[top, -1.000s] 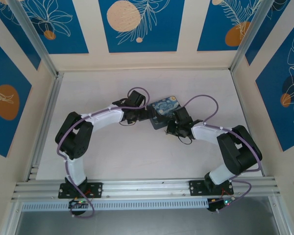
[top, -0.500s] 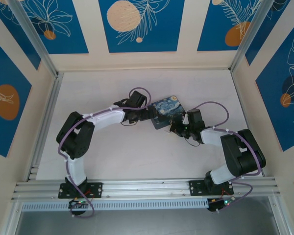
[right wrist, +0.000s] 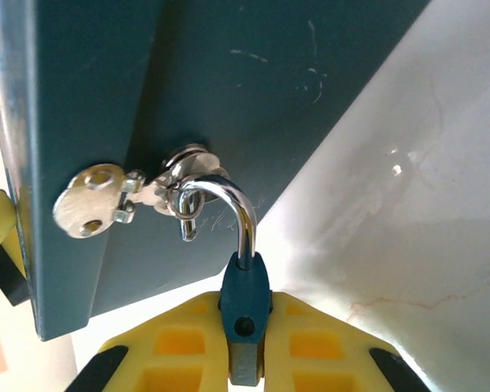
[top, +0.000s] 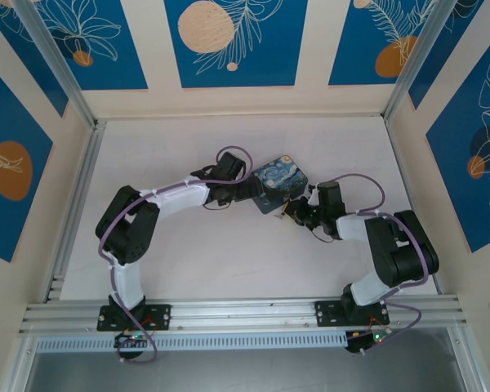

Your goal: Unlock the padlock with the key

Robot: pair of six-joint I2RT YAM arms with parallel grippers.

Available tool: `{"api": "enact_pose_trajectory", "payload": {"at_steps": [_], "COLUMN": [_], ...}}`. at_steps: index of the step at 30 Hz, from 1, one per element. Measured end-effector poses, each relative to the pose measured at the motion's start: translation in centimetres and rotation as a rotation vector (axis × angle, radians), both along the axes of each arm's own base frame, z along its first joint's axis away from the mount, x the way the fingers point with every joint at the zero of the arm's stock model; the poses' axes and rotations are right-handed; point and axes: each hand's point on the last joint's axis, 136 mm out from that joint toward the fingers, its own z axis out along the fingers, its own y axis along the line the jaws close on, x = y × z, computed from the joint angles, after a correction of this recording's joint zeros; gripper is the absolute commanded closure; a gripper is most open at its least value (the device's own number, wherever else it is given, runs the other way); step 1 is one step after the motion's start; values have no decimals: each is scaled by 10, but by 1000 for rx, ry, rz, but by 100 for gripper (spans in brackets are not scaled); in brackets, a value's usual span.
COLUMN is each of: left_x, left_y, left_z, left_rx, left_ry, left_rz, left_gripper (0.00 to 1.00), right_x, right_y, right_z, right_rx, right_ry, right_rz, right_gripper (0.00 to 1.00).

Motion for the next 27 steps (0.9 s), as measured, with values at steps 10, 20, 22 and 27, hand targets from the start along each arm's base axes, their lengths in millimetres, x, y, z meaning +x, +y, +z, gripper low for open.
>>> {"api": "enact_pose_trajectory", "payload": {"at_steps": [10,20,22,27], "left_x": [0,2,2,3], "left_y": [-8,-14,-15,-15], "left_z": [-2,-3,-3,-2], "left_rx": [-35,-57,-59,-58], "left_ry": [5,3,4,7], "left_rz": [-11,-17,-18,-19], "left_gripper": [7,8,8,8], "right_x": [18,52,60,57], "right_y": [-15,-35,-43,-55], "right_z": [-2,22,30,27], "right_rx": [117,201,214,220], "right_ry": [15,-14,-32,-19], "right_rz": [-134,-171,-176,-183], "right_gripper": [100,100,100,100]}}
